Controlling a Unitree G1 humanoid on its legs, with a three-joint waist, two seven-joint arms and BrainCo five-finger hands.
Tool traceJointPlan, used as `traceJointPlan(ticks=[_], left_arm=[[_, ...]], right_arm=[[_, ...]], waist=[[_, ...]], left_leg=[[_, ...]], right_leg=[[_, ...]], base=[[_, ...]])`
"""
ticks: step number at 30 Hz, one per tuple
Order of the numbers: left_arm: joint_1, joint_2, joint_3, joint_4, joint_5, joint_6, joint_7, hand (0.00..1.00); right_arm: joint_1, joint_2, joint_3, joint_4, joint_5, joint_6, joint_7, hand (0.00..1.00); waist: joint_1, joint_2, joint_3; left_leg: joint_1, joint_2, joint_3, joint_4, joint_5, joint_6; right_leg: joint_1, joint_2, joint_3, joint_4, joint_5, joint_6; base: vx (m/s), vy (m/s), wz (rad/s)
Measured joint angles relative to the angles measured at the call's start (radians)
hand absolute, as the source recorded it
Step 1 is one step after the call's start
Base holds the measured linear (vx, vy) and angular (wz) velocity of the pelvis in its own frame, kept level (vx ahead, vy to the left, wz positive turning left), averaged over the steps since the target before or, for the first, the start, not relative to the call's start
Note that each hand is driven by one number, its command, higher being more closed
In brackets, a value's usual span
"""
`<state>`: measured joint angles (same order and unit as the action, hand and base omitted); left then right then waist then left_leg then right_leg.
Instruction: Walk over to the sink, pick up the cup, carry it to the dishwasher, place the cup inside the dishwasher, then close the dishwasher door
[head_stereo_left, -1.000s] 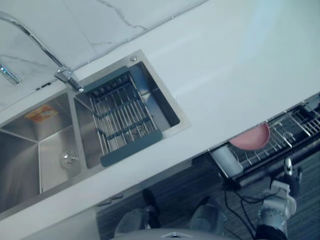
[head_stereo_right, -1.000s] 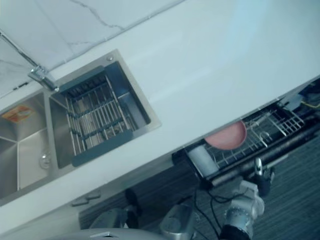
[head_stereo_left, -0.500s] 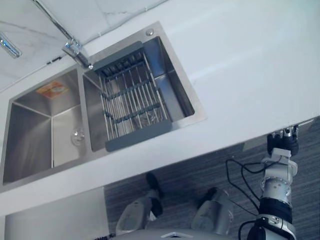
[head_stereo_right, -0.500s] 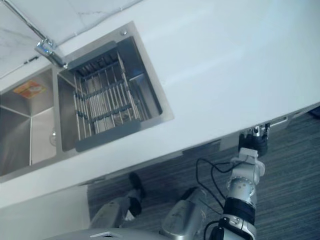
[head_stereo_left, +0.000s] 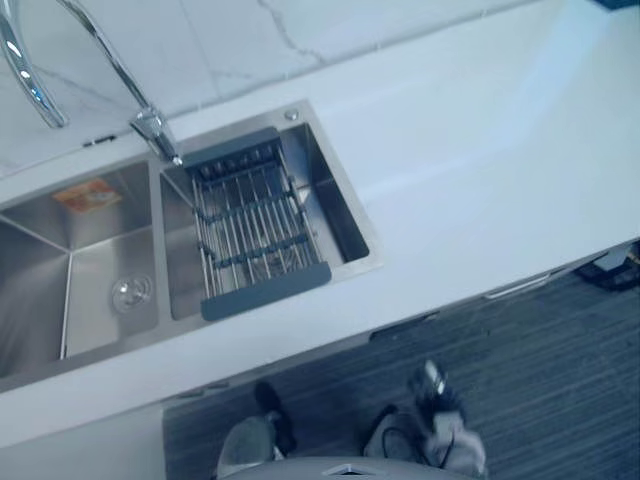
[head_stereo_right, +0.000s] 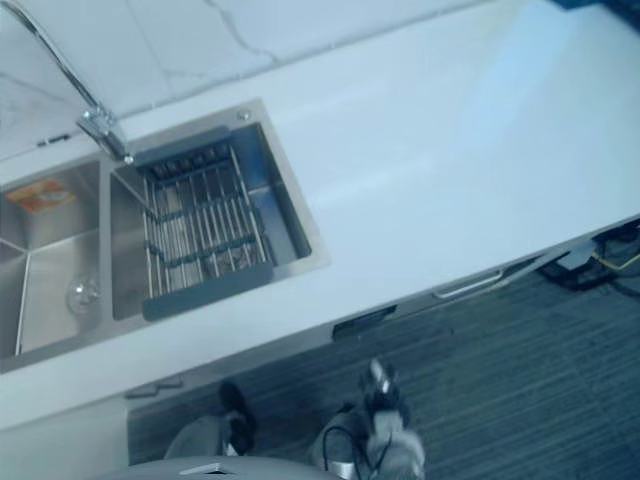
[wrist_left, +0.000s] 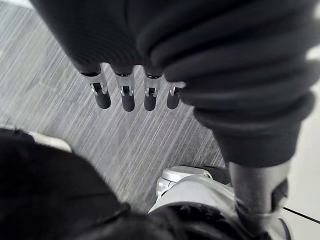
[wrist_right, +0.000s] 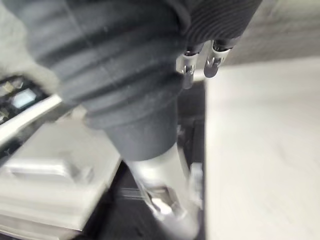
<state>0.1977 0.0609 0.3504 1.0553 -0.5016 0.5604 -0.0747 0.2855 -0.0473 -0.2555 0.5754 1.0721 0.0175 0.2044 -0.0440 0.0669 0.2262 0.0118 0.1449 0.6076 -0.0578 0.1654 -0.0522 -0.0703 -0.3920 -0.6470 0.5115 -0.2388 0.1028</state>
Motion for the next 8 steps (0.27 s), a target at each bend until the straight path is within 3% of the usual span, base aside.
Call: traceJointPlan(ticks=[4,8], left_arm=[[0.033,0.0,-0.032,0.015,-0.066,-0.075,0.05,0.0],[0.054,0.01,-0.114,0.023,-0.07,-0.066,0.017,0.0]], right_arm=[[0.0,-0.009,-0.073,0.158,-0.001,-0.002,0.038,0.0],[-0.002,-0.039,-0.11,0.279,-0.018,0.033,0.035,0.0]], waist=[[0.006,-0.011,-0.04],[0.009,-0.008,-0.07]], left_leg=[[0.045,0.016,0.007,-0.025,-0.004,-0.013],[0.071,0.028,0.006,-0.026,-0.01,-0.019]], right_leg=[[0.059,0.053,0.0,-0.093,0.035,0.007],[0.11,0.101,-0.001,-0.195,0.072,0.012]], base=[[-0.02,0.023,-0.16],[-0.03,0.047,-0.03]])
